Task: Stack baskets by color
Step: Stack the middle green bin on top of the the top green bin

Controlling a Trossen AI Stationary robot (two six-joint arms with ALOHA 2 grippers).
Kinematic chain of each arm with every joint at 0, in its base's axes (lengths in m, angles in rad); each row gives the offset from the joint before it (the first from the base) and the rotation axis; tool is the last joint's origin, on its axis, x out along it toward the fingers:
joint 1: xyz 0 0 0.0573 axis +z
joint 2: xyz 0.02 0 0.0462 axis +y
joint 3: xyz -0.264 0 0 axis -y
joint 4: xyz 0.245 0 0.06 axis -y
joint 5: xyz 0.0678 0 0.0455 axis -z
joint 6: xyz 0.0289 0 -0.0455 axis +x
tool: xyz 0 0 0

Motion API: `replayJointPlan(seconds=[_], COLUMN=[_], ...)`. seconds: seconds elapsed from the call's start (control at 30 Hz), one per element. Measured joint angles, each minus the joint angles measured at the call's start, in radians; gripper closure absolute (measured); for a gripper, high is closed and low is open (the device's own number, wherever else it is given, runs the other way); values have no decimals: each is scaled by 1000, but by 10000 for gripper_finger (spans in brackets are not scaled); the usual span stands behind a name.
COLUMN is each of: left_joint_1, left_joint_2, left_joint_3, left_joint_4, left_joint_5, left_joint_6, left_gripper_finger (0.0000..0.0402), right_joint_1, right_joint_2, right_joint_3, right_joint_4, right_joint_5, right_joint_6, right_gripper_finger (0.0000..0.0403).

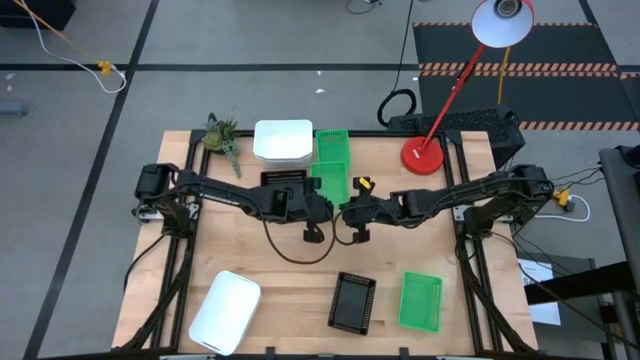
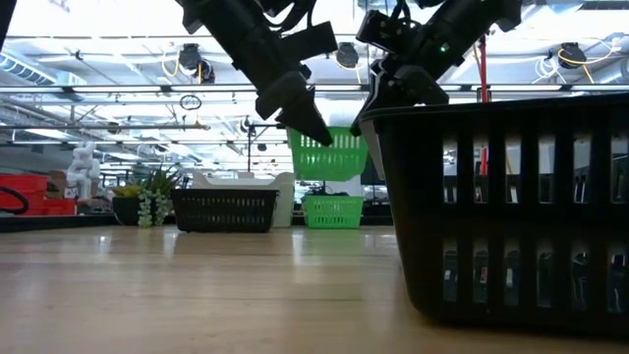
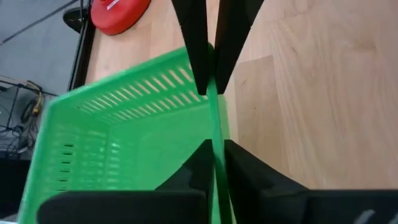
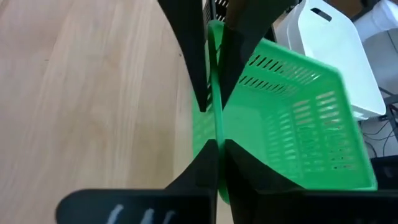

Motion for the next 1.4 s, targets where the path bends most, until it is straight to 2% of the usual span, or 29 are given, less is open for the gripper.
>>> replayJointPlan(seconds=[0.1,0.23,0.33,0.43,0.53,0.67,0.83,1.1,1.33,1.4], left_joint_1=[-10,-38,-58,-78,-89,-77,-64,-65,-64,-64], left_joint_2=[-5,-19,-54,-113,-175,-248,-325,-490,-623,-650], left_joint_3=[0,1,2,1,-2,-2,-28,-169,-277,-302], left_joint_4=[11,10,-3,-57,-116,-230,-387,-356,-258,-277], left_joint_5=[-24,-155,-179,-179,-176,-204,-229,-251,-251,-242], left_joint_6=[-7,-36,-42,-71,-126,-231,-350,-415,-380,-369], left_gripper_finger=[318,234,180,141,121,120,144,191,218,222], right_joint_1=[-9,-26,-39,-47,-56,-61,-81,-189,-353,-395], right_joint_2=[0,0,0,0,-5,-14,-29,-47,-48,-48], right_joint_3=[0,0,0,-1,-1,-1,-1,-1,0,0], right_joint_4=[14,12,9,4,1,4,28,104,140,152], right_joint_5=[-1,4,6,4,4,8,5,-16,-186,-230], right_joint_6=[-6,-19,-23,-44,-64,-88,-171,-346,-429,-457], right_gripper_finger=[399,400,400,400,400,401,401,401,401,401])
